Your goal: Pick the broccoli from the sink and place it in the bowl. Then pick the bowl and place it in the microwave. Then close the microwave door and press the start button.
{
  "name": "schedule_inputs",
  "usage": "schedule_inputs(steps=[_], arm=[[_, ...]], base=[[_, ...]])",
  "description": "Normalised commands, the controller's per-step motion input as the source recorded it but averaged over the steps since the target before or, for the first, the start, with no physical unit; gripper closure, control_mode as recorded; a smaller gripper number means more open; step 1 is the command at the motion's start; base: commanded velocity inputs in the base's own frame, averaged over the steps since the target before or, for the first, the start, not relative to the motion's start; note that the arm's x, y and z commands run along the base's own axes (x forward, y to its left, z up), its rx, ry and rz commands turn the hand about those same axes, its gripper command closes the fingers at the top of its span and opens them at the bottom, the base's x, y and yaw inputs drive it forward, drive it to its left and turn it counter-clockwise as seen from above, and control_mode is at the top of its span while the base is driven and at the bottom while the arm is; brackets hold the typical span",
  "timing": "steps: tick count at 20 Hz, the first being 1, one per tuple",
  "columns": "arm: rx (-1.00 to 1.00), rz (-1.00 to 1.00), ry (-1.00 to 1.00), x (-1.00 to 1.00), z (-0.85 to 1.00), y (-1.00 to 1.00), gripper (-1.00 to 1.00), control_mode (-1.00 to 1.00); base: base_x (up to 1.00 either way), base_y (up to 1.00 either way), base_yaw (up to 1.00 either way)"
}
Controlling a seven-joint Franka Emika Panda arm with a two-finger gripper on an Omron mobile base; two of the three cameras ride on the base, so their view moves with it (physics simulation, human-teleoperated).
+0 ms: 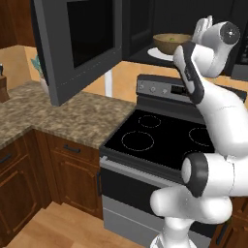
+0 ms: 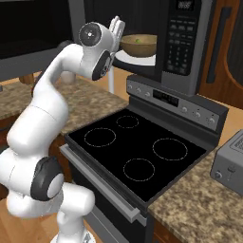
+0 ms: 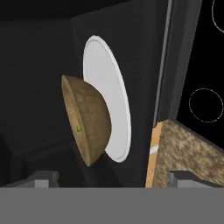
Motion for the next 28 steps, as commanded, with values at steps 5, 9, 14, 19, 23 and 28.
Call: schedule_inputs(steps=[5, 9, 14, 19, 23, 28], arm=[[0.0, 0.12, -0.21, -1.0, 0.0, 0.46, -1.0, -1.0], [-0.02, 0.11, -0.1, -1.0, 0.0, 0.52, -1.0, -1.0], [-0.06, 0.11, -0.01, -1.0, 0.02, 0.6, -1.0, -1.0], [-0.05, 0.12, 0.01, -1.0, 0.08, 0.59, -1.0, -1.0], [-0.01, 0.06, 0.09, -0.97, 0.04, 0.69, -1.0, -1.0], [0.0, 0.04, 0.06, -0.97, 0.0, 0.69, -1.0, -1.0]], base=[[0.0, 0.0, 0.0], [0.0, 0.0, 0.0], [0.0, 0.0, 0.0], [0.0, 0.0, 0.0], [0.0, 0.0, 0.0], [0.0, 0.0, 0.0]])
